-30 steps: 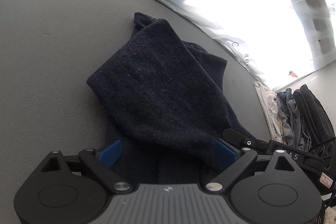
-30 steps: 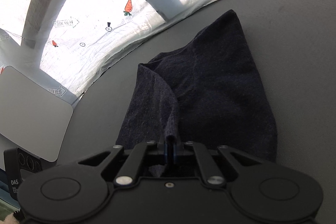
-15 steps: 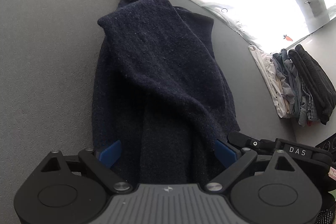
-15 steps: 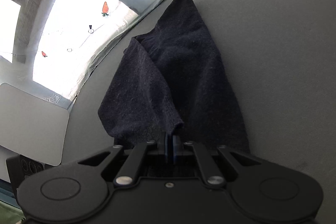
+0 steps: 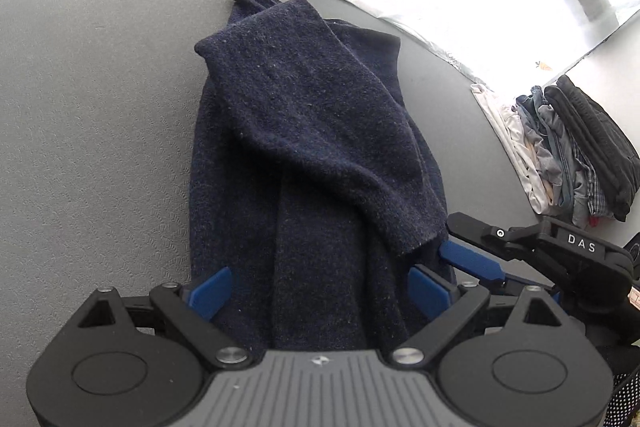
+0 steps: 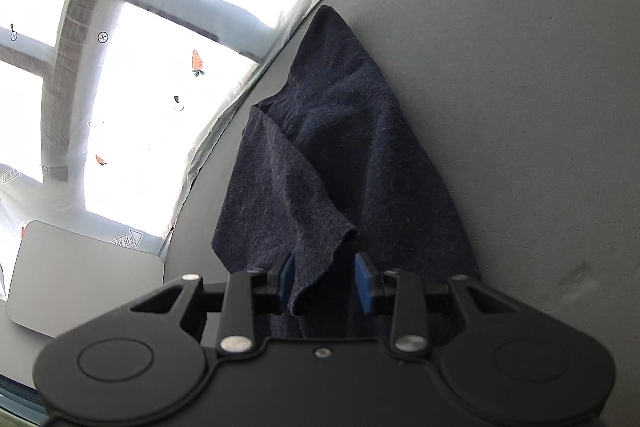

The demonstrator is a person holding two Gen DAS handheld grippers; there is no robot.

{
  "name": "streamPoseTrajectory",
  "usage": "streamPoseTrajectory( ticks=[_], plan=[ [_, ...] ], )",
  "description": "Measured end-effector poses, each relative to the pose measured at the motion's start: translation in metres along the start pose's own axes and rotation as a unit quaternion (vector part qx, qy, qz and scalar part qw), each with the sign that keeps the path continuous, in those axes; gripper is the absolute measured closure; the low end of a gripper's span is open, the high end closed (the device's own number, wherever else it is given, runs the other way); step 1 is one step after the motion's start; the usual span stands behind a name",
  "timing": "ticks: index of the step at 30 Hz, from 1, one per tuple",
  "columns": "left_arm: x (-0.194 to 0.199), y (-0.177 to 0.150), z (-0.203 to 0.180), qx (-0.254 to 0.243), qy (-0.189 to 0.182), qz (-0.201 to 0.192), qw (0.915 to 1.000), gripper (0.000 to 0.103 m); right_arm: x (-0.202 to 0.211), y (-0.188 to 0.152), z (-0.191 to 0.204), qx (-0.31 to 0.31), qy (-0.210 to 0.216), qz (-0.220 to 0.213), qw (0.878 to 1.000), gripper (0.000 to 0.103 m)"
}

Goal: Fold clothes

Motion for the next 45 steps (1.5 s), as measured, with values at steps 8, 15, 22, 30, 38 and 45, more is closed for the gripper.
streamPoseTrajectory(
  ticks=[8, 15, 22, 30, 38, 45],
  plan=[
    [0.028, 0.019, 0.026, 0.032, 0.027, -0.046, 0.9981, 0.008, -0.035, 0.000, 0.013, -0.029, 0.012, 0.037, 0.999, 0.080],
    [0.029, 0.026, 0.037, 0.044, 0.039, -0.048, 0.9971, 0.008, -0.030, -0.001, 0.014, -0.049, 0.033, 0.037, 0.998, 0.094],
    [0.010, 0.016, 0.037, 0.027, 0.036, -0.003, 0.9990, 0.008, -0.009, -0.011, -0.005, -0.059, 0.016, 0.020, 0.998, 0.095],
    [-0.006, 0.006, 0.026, 0.004, 0.019, 0.036, 0.9992, 0.008, 0.018, -0.045, -0.042, -0.143, 0.015, 0.046, 0.989, 0.096],
    [-0.010, 0.000, 0.022, 0.001, 0.015, 0.050, 0.9986, 0.008, 0.018, -0.063, -0.051, -0.096, -0.040, 0.055, 0.993, 0.102],
    [-0.008, -0.001, 0.021, 0.015, 0.014, 0.055, 0.9983, 0.008, 0.034, -0.037, -0.034, -0.012, -0.054, 0.019, 0.998, 0.083]
  ],
)
Point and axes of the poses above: each gripper's, at about its wrist camera, not at the fingertips, and x roughly against the way its jaws point, z to its left, y to its top, the point moved 10 cm from there along -x, roughly the way its jaws point, and after that the axes turned 11 degrees about -y, right-handed, at the moved point
